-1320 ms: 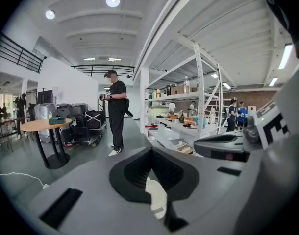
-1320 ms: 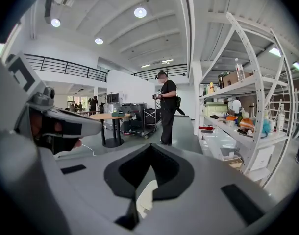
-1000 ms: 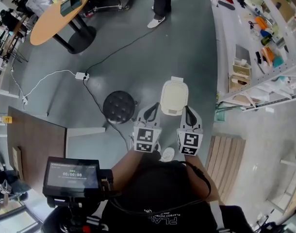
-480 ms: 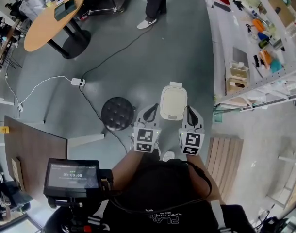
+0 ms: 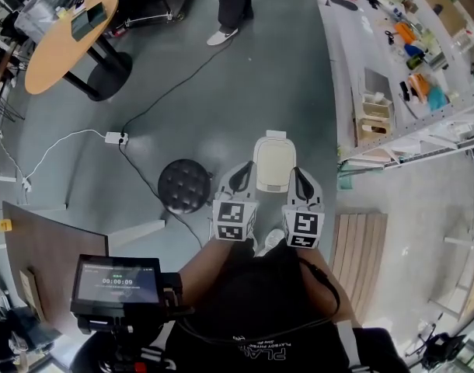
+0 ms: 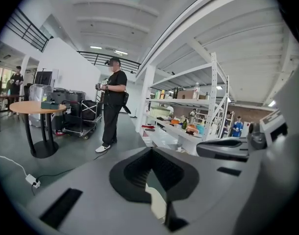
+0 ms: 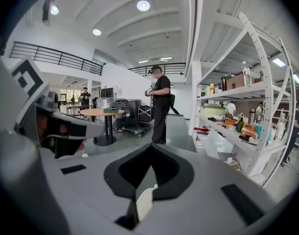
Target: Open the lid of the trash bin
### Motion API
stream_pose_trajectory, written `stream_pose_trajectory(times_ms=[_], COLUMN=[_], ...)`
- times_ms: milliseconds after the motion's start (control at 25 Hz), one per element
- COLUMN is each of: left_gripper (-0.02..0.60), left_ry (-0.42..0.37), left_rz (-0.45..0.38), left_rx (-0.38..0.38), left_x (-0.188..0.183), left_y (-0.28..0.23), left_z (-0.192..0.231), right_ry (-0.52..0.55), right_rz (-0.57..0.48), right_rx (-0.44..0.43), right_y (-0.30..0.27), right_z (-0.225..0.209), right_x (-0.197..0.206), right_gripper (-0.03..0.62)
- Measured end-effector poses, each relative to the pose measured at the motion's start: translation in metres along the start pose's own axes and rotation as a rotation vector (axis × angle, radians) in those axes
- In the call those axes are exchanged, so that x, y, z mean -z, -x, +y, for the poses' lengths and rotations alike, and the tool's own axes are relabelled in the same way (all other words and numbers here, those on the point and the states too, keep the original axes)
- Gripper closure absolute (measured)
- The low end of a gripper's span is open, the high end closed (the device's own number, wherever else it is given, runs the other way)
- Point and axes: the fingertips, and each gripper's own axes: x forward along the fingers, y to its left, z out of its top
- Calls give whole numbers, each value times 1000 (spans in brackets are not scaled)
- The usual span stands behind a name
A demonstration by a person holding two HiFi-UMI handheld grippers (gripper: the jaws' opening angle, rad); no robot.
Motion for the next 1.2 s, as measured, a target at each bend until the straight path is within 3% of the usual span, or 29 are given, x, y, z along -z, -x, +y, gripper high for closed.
stream_pose_trajectory(times_ms=[160,560,920,1200], left_gripper=[584,584,584,584], left_ry=[-50,-81,-66,-61], left_rz=[16,46,104,160], left_rx=[-4,-14,-8,-47], left_x=[8,24,52,80], left_y=[-4,-17,-47,-51], left_z=[2,-8,-26,-14], right_ry=[-12,-50,-105,-102], right_rz=[12,66,118,170], right_rx=[-12,-36,-72,-126], right_y=[-3,-14,-25,-29], right_z=[1,-14,-24,-13], right_x=[5,31,68,96], right_gripper=[594,593,593,594])
